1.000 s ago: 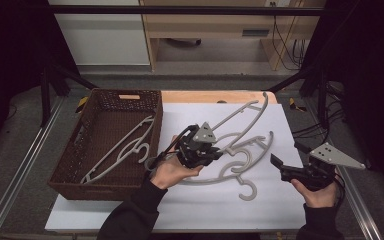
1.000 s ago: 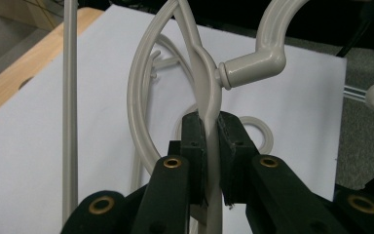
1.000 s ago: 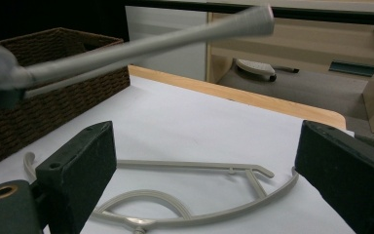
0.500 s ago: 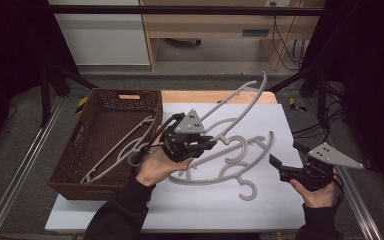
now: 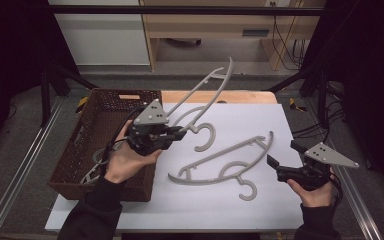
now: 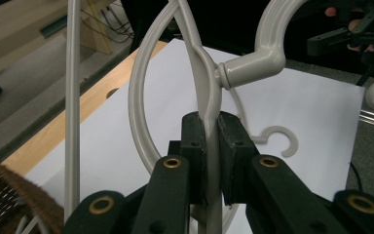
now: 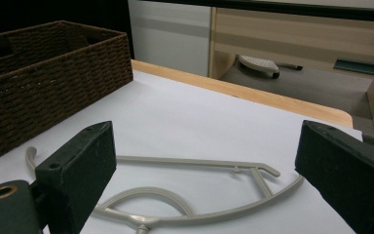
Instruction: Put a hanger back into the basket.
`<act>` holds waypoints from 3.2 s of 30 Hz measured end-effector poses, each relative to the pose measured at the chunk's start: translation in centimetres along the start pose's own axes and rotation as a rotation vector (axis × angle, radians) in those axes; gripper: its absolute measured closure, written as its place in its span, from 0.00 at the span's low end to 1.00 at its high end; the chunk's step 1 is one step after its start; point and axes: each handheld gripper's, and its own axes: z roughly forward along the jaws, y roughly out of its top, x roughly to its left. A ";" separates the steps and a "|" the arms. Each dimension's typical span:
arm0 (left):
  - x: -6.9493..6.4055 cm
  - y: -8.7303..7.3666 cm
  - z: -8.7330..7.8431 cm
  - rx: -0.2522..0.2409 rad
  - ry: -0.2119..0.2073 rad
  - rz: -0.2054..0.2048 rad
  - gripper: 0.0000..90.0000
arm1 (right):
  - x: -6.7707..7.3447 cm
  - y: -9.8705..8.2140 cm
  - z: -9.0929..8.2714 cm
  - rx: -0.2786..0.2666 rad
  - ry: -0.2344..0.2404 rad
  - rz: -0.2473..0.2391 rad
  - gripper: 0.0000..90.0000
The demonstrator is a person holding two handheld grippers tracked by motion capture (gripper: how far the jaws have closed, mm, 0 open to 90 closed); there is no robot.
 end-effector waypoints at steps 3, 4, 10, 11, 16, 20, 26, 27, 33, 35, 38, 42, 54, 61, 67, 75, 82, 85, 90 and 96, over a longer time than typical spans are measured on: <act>0.8 -0.8 -0.9 0.000 0.021 -0.019 0.91 | 0.1 0.0 0.1 0.003 0.001 -0.003 0.09; 1.2 -1.1 -1.3 0.001 0.028 -0.023 0.91 | 0.1 0.0 0.2 0.004 0.002 0.001 0.09; 2.7 -2.5 -2.3 0.010 0.056 -0.055 0.91 | 0.2 -0.1 0.4 0.016 0.003 -0.010 0.09; 2.8 -2.7 -2.4 0.015 0.059 -0.058 0.91 | 0.2 -0.2 0.5 0.020 0.002 -0.009 0.09; 4.3 -4.0 -3.4 0.035 0.088 -0.081 0.91 | 0.2 -0.2 0.5 0.019 0.003 -0.004 0.09; 5.4 -5.0 -3.8 0.047 0.104 -0.105 0.91 | 0.2 -0.2 0.6 0.023 0.003 -0.007 0.09; 7.4 -6.8 -4.2 0.071 0.130 -0.144 0.91 | 0.2 -0.3 0.7 0.028 0.002 -0.007 0.09; 7.7 -7.0 -4.3 0.079 0.131 -0.144 0.91 | 0.3 -0.3 0.8 0.028 0.003 -0.003 0.09; 9.1 -8.3 -4.3 0.091 0.138 -0.176 0.91 | 0.3 -0.3 0.8 0.031 0.002 -0.011 0.09; 9.5 -8.7 -4.1 0.101 0.136 -0.183 0.91 | 0.3 -0.3 0.8 0.034 0.002 -0.011 0.09; 10.0 -9.2 -3.8 0.116 0.137 -0.191 0.91 | 0.3 -0.3 0.8 0.035 0.002 -0.010 0.09; 10.6 -10.1 -3.3 0.133 0.134 -0.209 0.91 | 0.3 -0.3 0.8 0.031 0.002 -0.010 0.09; 11.1 -12.6 -2.0 0.198 0.117 -0.251 0.91 | 0.4 -0.3 1.0 0.038 0.003 -0.011 0.09; 11.4 -14.2 -1.9 0.226 0.118 -0.276 0.91 | 0.4 -0.3 1.1 0.042 0.003 -0.015 0.09; 11.6 -14.6 -1.4 0.251 0.116 -0.304 0.91 | 0.5 -0.4 1.2 0.047 0.003 -0.013 0.09; 11.6 -15.5 -0.7 0.289 0.091 -0.332 0.91 | 0.5 -0.4 1.2 0.047 0.004 -0.013 0.09; 11.7 -16.1 0.5 0.327 0.116 -0.334 0.91 | 0.5 -0.4 1.3 0.049 0.006 -0.015 0.09; 11.9 -16.6 1.0 0.341 0.121 -0.350 0.91 | 0.4 -0.4 1.2 0.046 0.004 -0.013 0.09; 11.9 -16.8 1.2 0.351 0.165 -0.346 0.89 | 0.4 -0.4 1.1 0.045 0.003 -0.014 0.09; 11.1 -15.5 -0.8 0.237 0.189 -0.312 0.79 | 0.4 -0.4 1.1 0.045 0.001 -0.012 0.09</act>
